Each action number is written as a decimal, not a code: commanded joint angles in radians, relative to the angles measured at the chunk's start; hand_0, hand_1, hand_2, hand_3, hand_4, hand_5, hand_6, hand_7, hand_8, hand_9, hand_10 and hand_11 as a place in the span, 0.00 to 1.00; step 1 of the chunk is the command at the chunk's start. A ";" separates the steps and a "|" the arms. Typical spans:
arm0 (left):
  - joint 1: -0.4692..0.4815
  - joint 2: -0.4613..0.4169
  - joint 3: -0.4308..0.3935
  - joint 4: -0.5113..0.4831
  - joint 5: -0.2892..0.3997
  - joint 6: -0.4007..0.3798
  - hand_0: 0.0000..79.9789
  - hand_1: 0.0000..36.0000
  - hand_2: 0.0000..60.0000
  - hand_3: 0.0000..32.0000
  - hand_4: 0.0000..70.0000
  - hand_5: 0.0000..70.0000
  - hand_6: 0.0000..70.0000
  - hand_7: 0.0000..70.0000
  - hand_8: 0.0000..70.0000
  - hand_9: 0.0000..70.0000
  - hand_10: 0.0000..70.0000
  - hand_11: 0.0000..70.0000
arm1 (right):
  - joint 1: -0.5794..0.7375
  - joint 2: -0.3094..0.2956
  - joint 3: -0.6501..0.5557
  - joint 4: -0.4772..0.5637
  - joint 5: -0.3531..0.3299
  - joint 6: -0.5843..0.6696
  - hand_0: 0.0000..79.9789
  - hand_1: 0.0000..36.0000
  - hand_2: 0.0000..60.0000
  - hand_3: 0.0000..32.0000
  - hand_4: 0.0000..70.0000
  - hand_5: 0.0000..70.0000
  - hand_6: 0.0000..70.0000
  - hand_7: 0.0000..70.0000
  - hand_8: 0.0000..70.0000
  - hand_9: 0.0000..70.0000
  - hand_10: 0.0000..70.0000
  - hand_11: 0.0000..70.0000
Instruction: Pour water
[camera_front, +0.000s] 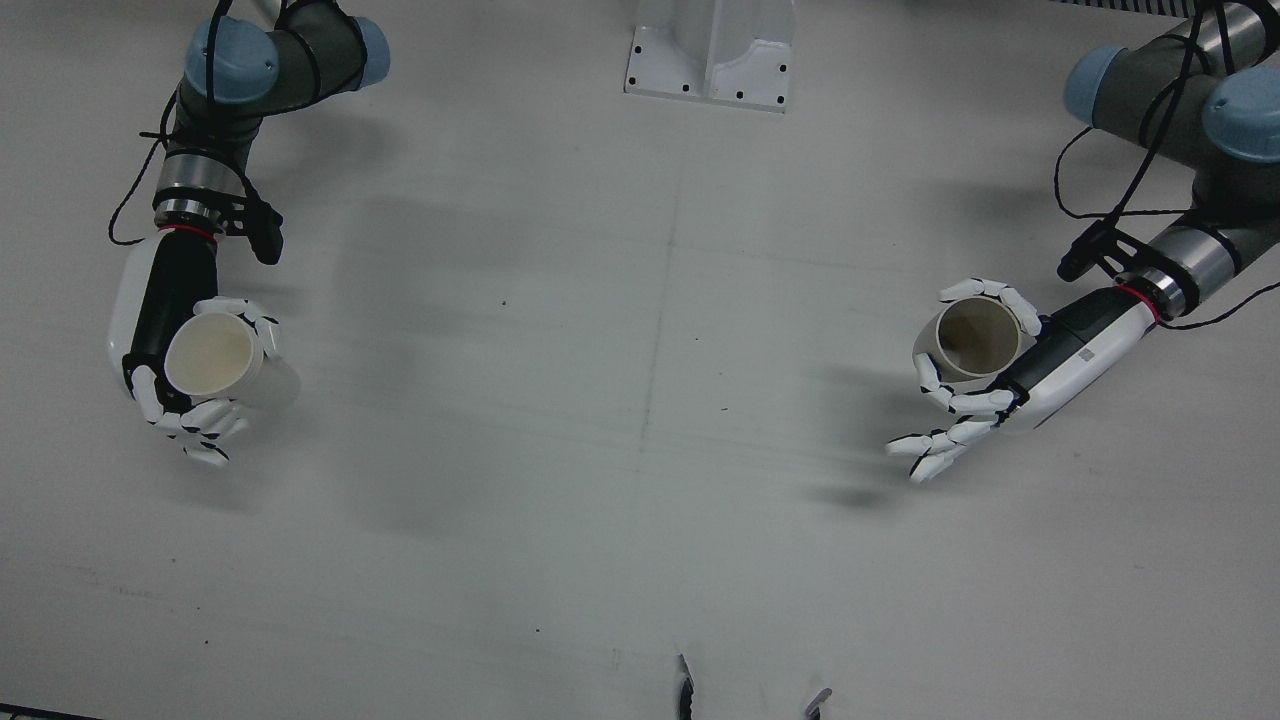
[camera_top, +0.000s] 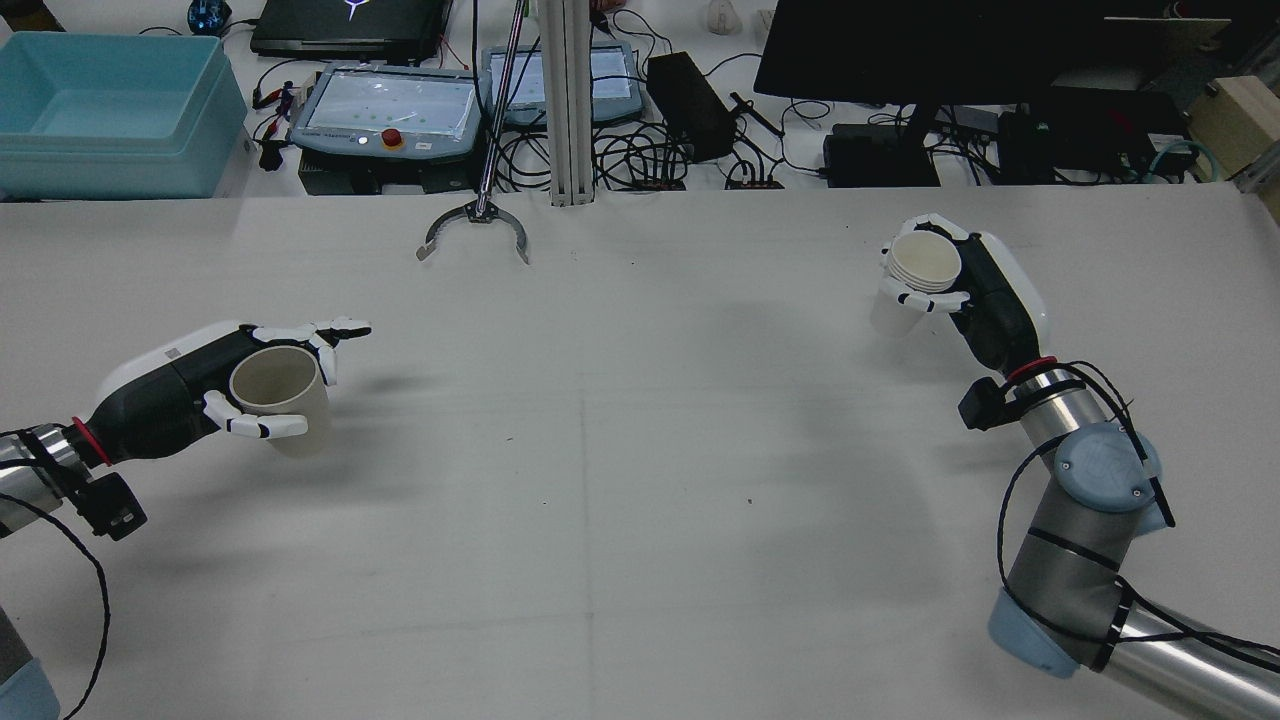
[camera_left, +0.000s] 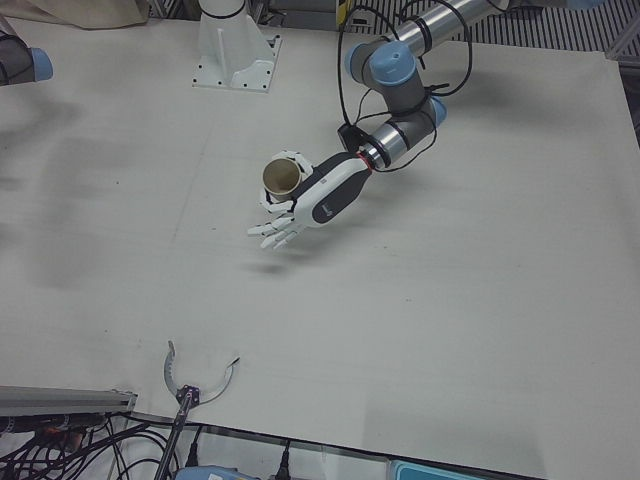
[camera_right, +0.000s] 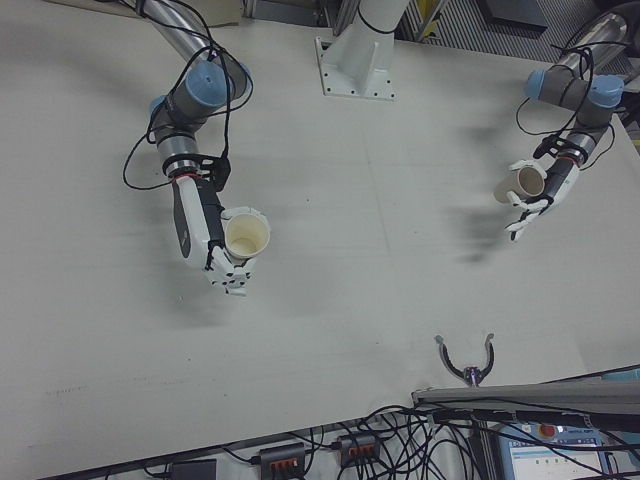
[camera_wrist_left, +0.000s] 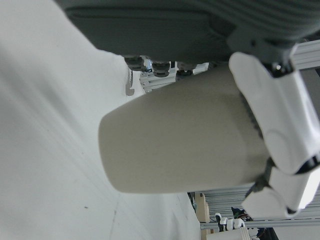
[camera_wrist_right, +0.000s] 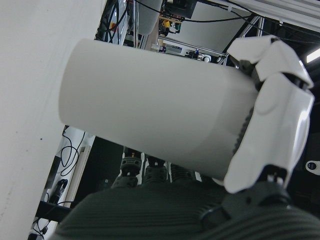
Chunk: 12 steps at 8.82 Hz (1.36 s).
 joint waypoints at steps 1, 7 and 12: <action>0.017 -0.278 0.009 0.176 0.031 0.066 0.57 0.60 1.00 0.00 0.84 0.75 0.22 0.32 0.09 0.09 0.04 0.07 | 0.064 -0.023 0.155 -0.127 -0.057 -0.022 0.67 0.88 1.00 0.00 0.10 1.00 0.54 0.79 0.43 0.62 0.23 0.37; 0.155 -0.514 0.044 0.318 0.034 0.144 0.47 0.37 1.00 0.00 0.80 0.74 0.35 0.64 0.26 0.19 0.16 0.23 | 0.006 0.002 0.429 -0.241 -0.051 -0.267 0.68 0.88 1.00 0.00 0.09 0.96 0.51 0.78 0.40 0.60 0.20 0.33; 0.233 -0.544 0.042 0.345 0.027 0.166 0.49 0.42 1.00 0.00 0.79 0.75 0.42 0.90 0.34 0.41 0.27 0.39 | -0.097 0.117 0.587 -0.279 0.016 -0.844 0.71 0.98 1.00 0.00 0.13 1.00 0.53 0.81 0.39 0.58 0.18 0.31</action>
